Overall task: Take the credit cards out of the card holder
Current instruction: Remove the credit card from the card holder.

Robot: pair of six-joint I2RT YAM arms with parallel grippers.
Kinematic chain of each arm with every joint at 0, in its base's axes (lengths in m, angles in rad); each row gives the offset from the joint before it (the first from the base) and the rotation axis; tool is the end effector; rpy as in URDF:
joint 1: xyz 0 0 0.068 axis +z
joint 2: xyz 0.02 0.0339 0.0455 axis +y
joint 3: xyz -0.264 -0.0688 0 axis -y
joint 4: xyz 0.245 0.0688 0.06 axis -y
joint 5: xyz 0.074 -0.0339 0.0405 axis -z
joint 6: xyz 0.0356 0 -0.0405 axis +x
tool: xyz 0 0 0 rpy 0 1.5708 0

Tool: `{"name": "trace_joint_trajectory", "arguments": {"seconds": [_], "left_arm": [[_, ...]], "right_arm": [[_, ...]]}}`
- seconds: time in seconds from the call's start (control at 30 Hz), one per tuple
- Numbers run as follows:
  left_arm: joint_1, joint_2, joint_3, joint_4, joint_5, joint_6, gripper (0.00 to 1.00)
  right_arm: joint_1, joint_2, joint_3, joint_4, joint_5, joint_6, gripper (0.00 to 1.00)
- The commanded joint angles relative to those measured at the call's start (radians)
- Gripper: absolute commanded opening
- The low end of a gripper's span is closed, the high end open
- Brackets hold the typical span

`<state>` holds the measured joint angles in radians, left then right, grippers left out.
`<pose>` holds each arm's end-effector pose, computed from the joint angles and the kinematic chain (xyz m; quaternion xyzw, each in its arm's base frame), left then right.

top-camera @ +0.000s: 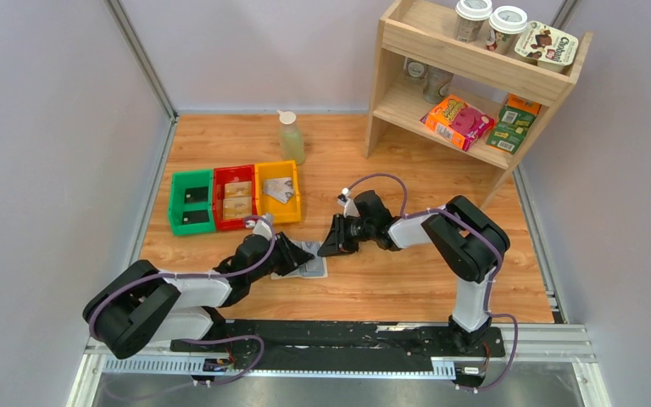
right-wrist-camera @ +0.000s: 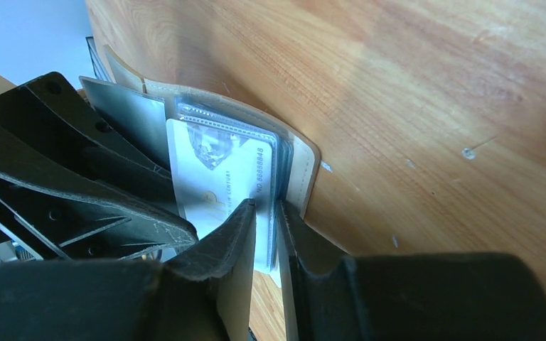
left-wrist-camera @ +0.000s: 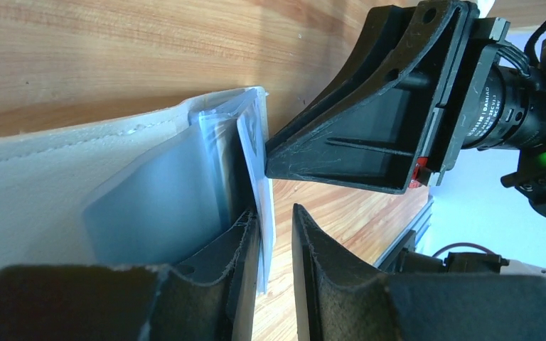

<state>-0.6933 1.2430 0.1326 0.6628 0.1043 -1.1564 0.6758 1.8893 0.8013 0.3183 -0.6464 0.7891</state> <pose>0.1486 -0.1283 0.1233 -0.1670 0.8291 -0.4512 0.2849 0.2543 0.2313 0.1038 -0.0742 0.8788 0.4647 0.0793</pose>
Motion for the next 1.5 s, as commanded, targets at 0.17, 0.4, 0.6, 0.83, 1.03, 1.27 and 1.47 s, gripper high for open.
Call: {"name": "trace_joint_trajectory", "arguments": {"seconds": [0.17,0.4,0.6,0.83,1.03,1.27,1.47], "left_arm": [[-0.017,-0.059,0.061,-0.025,0.023,0.037,0.10],[-0.017,-0.181,0.062,-0.127,-0.005,0.037,0.08],[-0.017,-0.241,0.062,-0.172,-0.012,0.023,0.08],[-0.017,-0.266,0.064,-0.239,-0.021,0.014,0.09],[-0.015,-0.350,0.067,-0.397,-0.078,0.017,0.03],[-0.015,-0.479,0.128,-0.696,-0.192,0.076,0.00],[-0.015,-0.524,0.199,-0.935,-0.267,0.122,0.00]], "right_arm": [[0.031,0.047,-0.014,-0.004,0.040,-0.014,0.23],[0.030,0.063,-0.001,-0.061,0.076,-0.021,0.23],[0.028,0.065,0.006,-0.093,0.099,-0.022,0.22],[0.025,0.064,0.004,-0.102,0.105,-0.021,0.21],[0.021,0.063,0.001,-0.104,0.113,-0.017,0.21],[0.018,0.050,-0.002,-0.116,0.125,-0.024,0.20],[0.016,0.033,-0.002,-0.134,0.142,-0.033,0.20]]}}
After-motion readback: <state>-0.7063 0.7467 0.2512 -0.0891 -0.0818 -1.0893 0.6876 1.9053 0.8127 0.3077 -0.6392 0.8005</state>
